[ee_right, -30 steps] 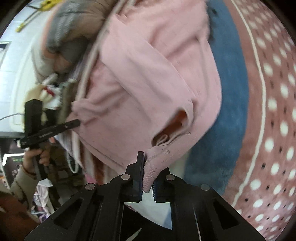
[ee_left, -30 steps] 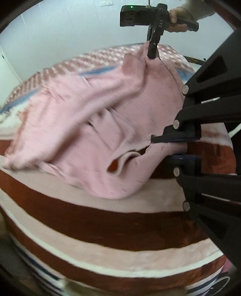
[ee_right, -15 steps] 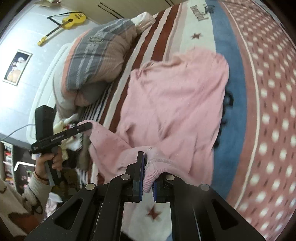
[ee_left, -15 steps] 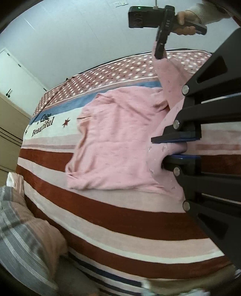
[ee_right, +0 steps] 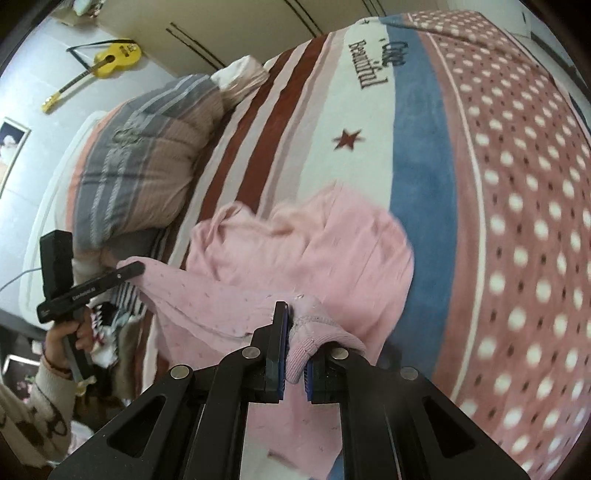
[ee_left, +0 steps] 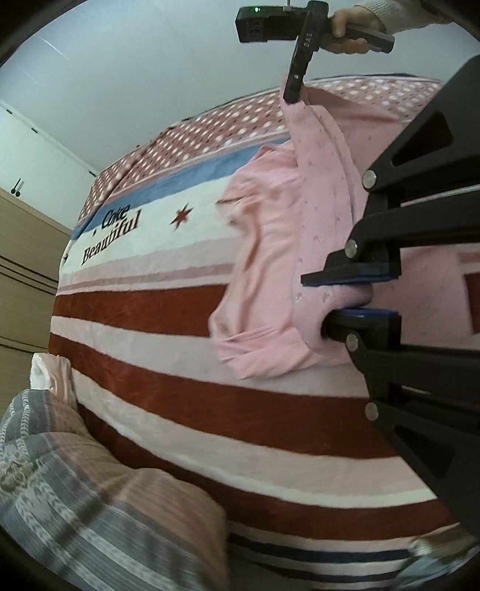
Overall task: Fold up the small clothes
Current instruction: 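Lift the hem with both tools and fold it over toward the collar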
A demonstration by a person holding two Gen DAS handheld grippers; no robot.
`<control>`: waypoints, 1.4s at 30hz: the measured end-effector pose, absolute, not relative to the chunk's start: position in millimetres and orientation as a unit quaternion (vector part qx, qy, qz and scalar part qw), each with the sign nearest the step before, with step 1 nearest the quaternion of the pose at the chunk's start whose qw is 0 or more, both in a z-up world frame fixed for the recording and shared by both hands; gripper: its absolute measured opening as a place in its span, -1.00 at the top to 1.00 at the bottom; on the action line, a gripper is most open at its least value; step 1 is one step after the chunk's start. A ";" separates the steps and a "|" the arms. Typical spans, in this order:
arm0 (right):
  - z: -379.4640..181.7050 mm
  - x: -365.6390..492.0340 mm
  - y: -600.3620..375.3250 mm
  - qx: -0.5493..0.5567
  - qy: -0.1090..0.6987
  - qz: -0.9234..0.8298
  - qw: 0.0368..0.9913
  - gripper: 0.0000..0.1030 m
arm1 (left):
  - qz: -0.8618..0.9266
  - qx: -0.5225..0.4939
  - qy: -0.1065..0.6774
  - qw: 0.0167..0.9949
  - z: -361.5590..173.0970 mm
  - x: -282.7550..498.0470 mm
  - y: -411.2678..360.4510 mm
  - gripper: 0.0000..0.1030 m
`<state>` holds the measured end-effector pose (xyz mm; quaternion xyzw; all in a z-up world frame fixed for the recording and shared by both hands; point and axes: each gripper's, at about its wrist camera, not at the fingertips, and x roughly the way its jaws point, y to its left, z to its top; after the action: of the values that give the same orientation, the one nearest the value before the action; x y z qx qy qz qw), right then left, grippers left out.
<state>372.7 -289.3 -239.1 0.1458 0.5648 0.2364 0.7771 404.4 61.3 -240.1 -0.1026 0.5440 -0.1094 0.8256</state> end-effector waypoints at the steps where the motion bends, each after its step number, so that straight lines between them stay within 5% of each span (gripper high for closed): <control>1: -239.1 381.7 -289.0 0.142 0.562 0.236 0.780 0.96 | -0.108 -0.100 0.543 0.827 -241.2 412.3 62.5 0.85; 24: -299.7 480.4 -278.7 0.123 0.558 0.193 0.797 0.92 | -0.079 -0.095 0.555 0.822 -327.9 506.1 74.4 0.80; 26: -301.8 481.8 -278.5 0.125 0.564 0.186 0.795 0.76 | -0.083 -0.095 0.561 0.818 -329.2 507.3 72.9 0.67; 29: -294.7 477.9 -279.5 0.120 0.559 0.168 0.803 0.00 | -0.082 -0.090 0.547 0.828 -316.6 505.0 72.6 -0.15; 30: -290.9 475.9 -280.7 0.118 0.554 0.164 0.808 0.00 | -0.077 -0.084 0.530 0.840 -305.3 501.9 74.6 -0.34; 35: -267.7 461.3 -291.4 0.121 0.535 0.166 0.820 0.02 | -0.091 -0.085 0.513 0.849 -273.4 495.9 82.7 -0.34; 37: -264.0 456.0 -287.8 0.116 0.536 0.178 0.817 0.11 | -0.098 -0.083 0.520 0.844 -271.7 491.7 81.3 -0.34; 39: -266.4 451.5 -280.9 0.111 0.544 0.193 0.809 0.42 | -0.100 -0.082 0.534 0.835 -278.4 486.2 78.1 -0.34; 42: -280.6 438.8 -274.2 0.107 0.571 0.187 0.792 0.47 | -0.090 -0.087 0.563 0.817 -295.2 471.0 75.9 -0.36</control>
<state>438.8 -274.2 -280.6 0.1068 0.5715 0.1866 0.7919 471.0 75.9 -295.2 -0.0869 0.5630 -0.0904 0.8169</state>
